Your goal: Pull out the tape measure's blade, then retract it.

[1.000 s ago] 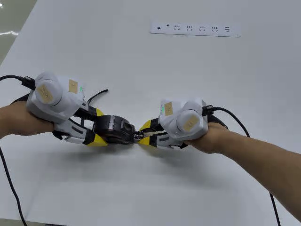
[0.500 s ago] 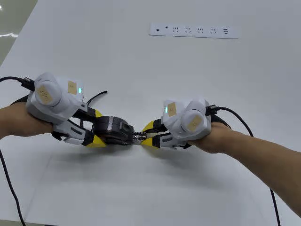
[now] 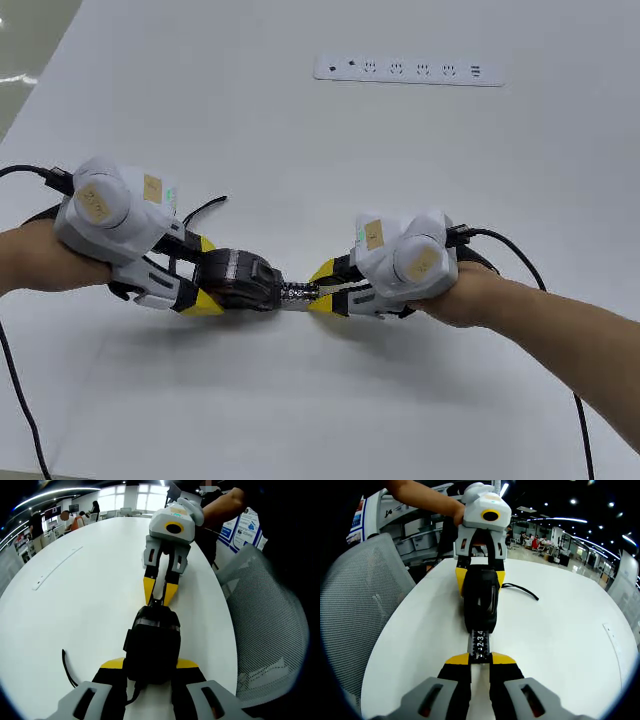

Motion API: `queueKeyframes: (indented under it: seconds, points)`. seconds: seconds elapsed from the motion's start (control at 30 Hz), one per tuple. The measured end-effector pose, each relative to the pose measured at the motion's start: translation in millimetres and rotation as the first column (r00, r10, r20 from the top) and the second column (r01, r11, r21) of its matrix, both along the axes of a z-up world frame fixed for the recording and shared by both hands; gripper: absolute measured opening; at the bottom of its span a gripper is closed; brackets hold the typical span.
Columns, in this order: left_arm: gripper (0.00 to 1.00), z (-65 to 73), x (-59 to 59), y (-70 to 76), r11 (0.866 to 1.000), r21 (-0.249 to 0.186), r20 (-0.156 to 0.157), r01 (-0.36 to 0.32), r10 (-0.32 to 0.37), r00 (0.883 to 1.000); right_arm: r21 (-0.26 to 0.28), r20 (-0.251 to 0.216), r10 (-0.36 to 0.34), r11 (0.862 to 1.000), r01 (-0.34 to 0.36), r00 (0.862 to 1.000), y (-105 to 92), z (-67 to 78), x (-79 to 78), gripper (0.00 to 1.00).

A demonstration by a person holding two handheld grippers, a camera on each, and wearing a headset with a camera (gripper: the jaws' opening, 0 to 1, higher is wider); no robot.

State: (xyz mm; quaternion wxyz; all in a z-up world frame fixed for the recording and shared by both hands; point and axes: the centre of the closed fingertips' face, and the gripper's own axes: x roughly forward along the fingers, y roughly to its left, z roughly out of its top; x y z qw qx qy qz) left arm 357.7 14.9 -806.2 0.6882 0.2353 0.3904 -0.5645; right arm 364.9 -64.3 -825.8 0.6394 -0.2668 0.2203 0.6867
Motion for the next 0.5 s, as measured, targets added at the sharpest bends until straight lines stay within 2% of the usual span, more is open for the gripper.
queueKeyframes:
  seconds: [0.5]
  points:
    - [0.31,-0.9,0.5,0.2,1.000,0.000,-0.009,-0.002,0.002,1.000,-0.005,0.004,0.001,1.000,-0.001,1.000,-11.7,0.4,1.4,0.11]
